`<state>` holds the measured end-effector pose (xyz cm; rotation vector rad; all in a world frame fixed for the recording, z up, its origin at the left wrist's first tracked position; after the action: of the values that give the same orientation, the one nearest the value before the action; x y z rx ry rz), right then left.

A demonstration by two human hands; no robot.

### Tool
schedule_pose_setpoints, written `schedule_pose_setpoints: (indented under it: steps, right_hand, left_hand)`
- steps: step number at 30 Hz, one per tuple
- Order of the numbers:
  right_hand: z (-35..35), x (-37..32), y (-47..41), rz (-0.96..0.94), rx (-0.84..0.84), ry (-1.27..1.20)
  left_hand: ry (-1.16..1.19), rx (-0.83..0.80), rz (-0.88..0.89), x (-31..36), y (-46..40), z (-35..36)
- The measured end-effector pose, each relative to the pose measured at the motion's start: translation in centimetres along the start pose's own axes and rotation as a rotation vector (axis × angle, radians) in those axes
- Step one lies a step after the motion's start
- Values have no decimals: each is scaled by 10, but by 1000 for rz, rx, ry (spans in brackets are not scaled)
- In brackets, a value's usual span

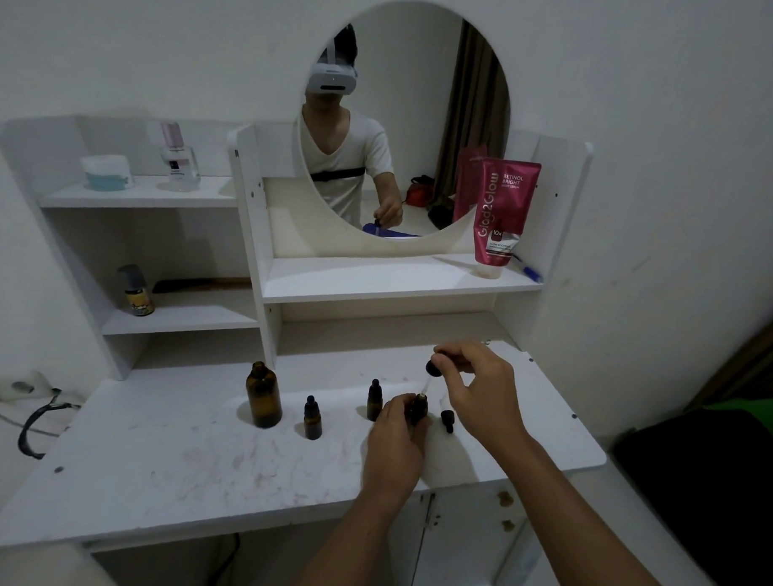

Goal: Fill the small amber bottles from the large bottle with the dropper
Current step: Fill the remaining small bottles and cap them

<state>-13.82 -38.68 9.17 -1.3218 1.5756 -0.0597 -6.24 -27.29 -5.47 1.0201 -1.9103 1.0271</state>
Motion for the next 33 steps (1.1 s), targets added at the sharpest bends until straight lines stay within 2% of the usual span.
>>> schedule_pose_setpoints:
  steps: [7,13,21,27,33]
  right_hand:
    - [-22,-32,-9,-39,130,-22]
    - [13,-72,-6,-26,74,-149]
    - [86,-113,-14,28,-36,-310]
    - [119,-134,-27,16,-64,-339]
    - [141,-137,-32,-25,-94,-280]
  left_hand:
    - [47,-43,-82,2,16,-20]
    - [111,-80,-72,-9,45,-74]
    - [104,89,-66,-38,60,-184]
    - [80,324,-120,-66,39,-227]
    - [127,255,-146,-81,2,-214]
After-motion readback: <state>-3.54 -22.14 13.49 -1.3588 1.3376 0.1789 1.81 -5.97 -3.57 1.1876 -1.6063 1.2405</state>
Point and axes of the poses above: each hand's wrist, its own y-axis away from the middle knuckle, its own z-axis out of the palm, x = y × z, the point moved 7 cm from there along -y, towards the middle knuckle, and after that the axes turned 5 degrees about z, right-handed, at the moved point
